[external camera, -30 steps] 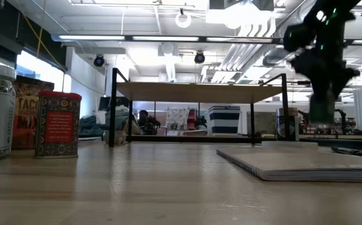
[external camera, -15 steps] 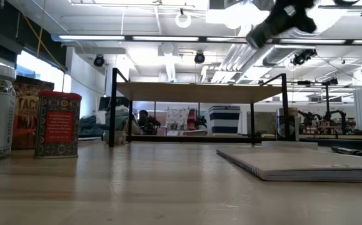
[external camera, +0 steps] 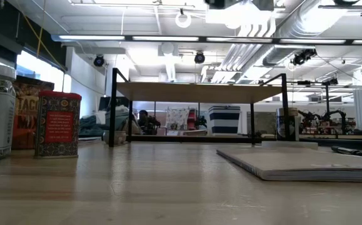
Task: Shelf spices
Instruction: Move the green seasoning bottle to the middle left of the table
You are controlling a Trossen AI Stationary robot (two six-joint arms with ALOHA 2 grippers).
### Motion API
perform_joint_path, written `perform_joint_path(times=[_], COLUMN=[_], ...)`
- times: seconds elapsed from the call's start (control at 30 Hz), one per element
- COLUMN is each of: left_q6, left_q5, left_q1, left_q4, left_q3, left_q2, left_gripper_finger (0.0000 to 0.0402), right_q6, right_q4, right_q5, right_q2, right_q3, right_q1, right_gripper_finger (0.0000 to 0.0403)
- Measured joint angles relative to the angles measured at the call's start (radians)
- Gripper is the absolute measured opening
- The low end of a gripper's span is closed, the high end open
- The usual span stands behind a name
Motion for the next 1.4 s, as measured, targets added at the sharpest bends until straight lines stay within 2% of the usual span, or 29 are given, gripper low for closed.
perform_joint_path(times=[0.13, 0.33, 0.53, 0.7, 0.93, 1.23, 1.4], left_q6=[0.019, 0.027, 0.012, -0.001, -0.017, -0.043, -0.045], left_q5=[0.063, 0.151, 0.149, 0.134, 0.116, 0.105, 0.106], left_q1=[0.000, 0.000, 0.000, 0.000, 0.000, 0.000, 0.000], left_q4=[-0.048, -0.128, -0.148, -0.148, -0.148, -0.150, -0.154], left_q3=[0.000, 0.000, 0.000, 0.000, 0.000, 0.000, 0.000], left_q2=[-0.036, -0.092, -0.121, -0.119, -0.101, -0.068, -0.058], left_gripper_finger=[0.0000, 0.0000, 0.0000, 0.0000, 0.0000, 0.0000, 0.0000], right_q6=[0.002, 0.002, 0.012, 0.030, 0.050, 0.021, 0.004], right_q4=[-0.119, -0.462, -0.633, -0.643, -0.730, -0.777, -0.777], right_q5=[-0.002, 0.041, 0.119, 0.120, 0.132, 0.087, 0.101], right_q2=[0.201, 0.457, 0.664, 0.763, 0.787, 0.809, 0.808], right_q3=[0.209, 0.545, 0.735, 0.747, 0.736, 0.735, 0.735], right_q1=[0.060, 0.110, 0.113, 0.088, 0.064, 0.056, 0.056], right_gripper_finger=[0.0187, 0.0187, 0.0187, 0.0187, 0.0187, 0.0187, 0.0243])
